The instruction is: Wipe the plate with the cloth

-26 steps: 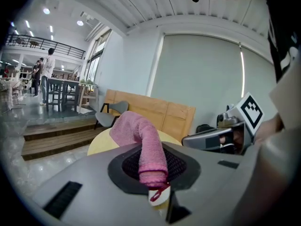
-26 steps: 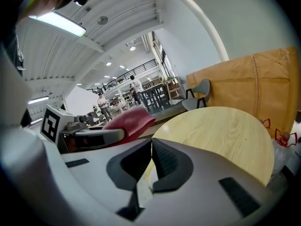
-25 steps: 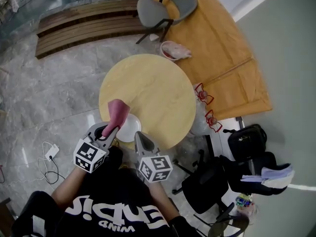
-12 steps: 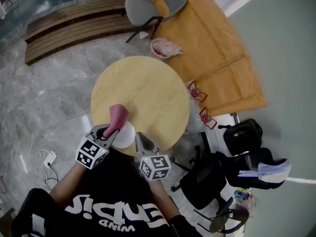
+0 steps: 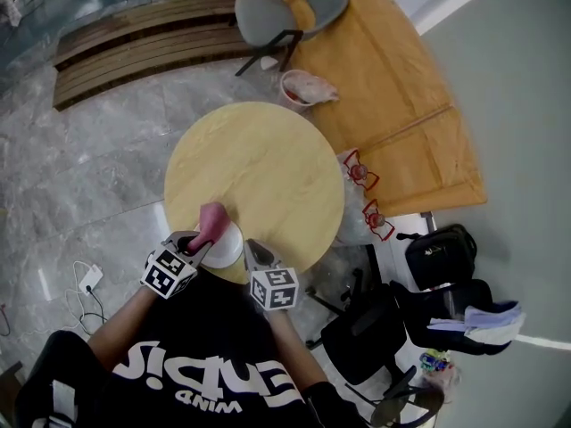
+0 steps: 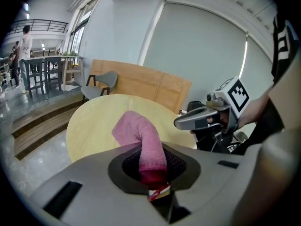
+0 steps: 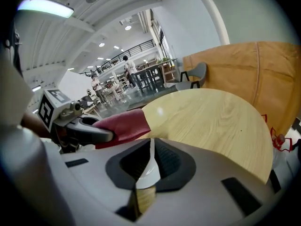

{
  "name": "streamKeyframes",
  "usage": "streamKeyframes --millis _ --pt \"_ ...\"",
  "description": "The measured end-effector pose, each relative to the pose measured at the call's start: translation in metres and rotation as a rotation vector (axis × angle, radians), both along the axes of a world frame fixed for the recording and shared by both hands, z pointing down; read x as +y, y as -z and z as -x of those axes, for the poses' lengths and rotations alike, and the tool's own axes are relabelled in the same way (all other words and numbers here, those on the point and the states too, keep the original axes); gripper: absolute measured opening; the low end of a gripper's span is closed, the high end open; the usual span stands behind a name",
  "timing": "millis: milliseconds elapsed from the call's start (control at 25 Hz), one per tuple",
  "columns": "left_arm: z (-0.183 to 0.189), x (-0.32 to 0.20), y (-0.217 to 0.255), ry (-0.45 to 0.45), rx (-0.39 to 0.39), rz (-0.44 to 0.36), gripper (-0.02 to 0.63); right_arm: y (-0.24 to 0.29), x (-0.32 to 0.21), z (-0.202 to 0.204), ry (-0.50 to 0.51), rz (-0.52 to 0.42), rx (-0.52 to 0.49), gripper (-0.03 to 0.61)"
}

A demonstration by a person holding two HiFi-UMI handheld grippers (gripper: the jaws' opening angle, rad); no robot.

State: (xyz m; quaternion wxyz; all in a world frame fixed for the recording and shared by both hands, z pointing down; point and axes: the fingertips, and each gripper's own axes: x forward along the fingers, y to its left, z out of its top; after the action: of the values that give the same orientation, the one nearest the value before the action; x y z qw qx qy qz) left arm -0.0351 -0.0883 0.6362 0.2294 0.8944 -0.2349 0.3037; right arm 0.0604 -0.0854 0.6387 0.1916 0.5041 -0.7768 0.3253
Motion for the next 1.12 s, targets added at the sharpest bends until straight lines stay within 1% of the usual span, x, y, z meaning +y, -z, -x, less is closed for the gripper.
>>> streamKeyframes --millis 80,200,360,480,560,600,880,1000,1120 --pt "0.003 0.003 -0.002 0.003 -0.003 0.011 0.051 -0.012 0.002 0.003 0.031 0.028 0.013 0.024" --pt "0.006 0.005 -0.006 0.016 -0.01 0.028 0.051 -0.031 0.001 0.005 0.052 0.068 0.025 0.025" --pt "0.003 0.005 -0.008 0.027 0.0 0.031 0.051 -0.057 0.002 0.005 0.085 0.133 0.046 0.025" --pt "0.002 0.003 -0.008 0.036 -0.009 0.029 0.051 -0.071 -0.002 0.005 0.106 0.168 0.064 0.037" --pt "0.001 0.005 -0.007 0.037 -0.01 0.038 0.051 -0.079 -0.003 0.005 0.12 0.184 0.084 0.075" --pt "0.001 0.005 -0.007 0.038 -0.008 0.036 0.051 -0.082 -0.003 0.005 0.127 0.191 0.091 0.082" --pt "0.003 0.006 -0.006 0.056 -0.004 0.049 0.051 -0.1 -0.001 0.011 0.169 0.237 0.112 0.084" --pt "0.006 0.004 -0.011 0.065 -0.012 0.037 0.051 -0.103 0.001 0.014 0.18 0.247 0.112 0.083" --pt "0.007 0.006 -0.012 0.068 -0.013 0.046 0.051 -0.106 0.003 0.016 0.18 0.256 0.115 0.083"
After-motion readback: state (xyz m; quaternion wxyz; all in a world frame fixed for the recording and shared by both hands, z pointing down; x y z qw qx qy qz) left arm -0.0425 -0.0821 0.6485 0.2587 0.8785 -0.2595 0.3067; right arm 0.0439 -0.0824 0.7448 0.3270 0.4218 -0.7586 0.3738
